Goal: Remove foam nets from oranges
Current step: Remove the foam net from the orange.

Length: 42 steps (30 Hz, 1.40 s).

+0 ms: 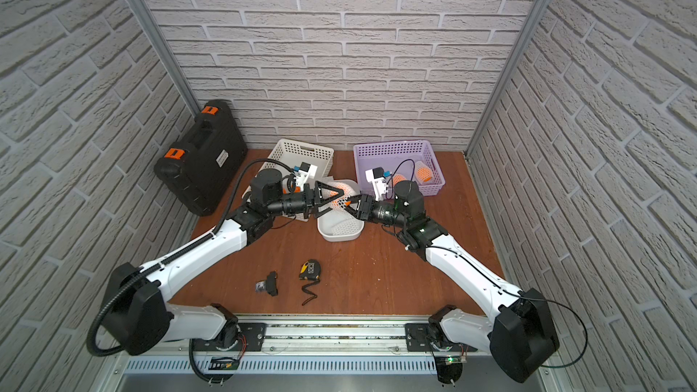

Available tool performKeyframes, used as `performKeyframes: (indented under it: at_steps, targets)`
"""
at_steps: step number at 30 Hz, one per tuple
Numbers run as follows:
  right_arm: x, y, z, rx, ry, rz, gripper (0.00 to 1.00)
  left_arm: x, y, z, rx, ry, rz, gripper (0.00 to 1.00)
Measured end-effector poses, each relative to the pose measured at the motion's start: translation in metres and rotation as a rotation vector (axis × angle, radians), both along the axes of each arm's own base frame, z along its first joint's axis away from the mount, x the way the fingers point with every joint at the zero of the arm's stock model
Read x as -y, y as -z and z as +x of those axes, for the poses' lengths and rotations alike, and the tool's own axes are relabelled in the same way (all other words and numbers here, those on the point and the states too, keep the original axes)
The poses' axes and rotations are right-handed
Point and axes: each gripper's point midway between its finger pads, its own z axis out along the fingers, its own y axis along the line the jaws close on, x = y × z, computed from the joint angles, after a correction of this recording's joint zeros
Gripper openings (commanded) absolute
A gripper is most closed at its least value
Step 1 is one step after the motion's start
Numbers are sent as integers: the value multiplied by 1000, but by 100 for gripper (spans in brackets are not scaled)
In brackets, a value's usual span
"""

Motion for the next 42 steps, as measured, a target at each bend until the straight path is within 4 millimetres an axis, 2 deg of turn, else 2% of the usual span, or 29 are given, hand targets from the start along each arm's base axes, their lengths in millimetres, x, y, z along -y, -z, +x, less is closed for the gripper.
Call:
performKeyframes:
  at_steps: [4, 6, 11, 18, 30, 42]
  targets:
    - [1, 6, 0, -15, 4, -22, 35, -5, 4, 0, 1, -3, 21, 71]
    - [2, 6, -1, -15, 3, -31, 35, -7, 6, 0, -1, -7, 33, 59]
    - [2, 3, -1, -14, 0, -42, 35, -13, 7, 2, 11, -17, 46, 43]
    - [6, 9, 2, -20, 19, -70, 35, -18, 10, 5, 6, -29, 57, 25]
    - [8, 17, -2, -31, 8, -122, 34, -26, 12, 14, 0, -66, 67, 10]
    - [8, 22, -15, -35, -43, -160, 35, -45, 14, 37, 2, -182, 84, 11]
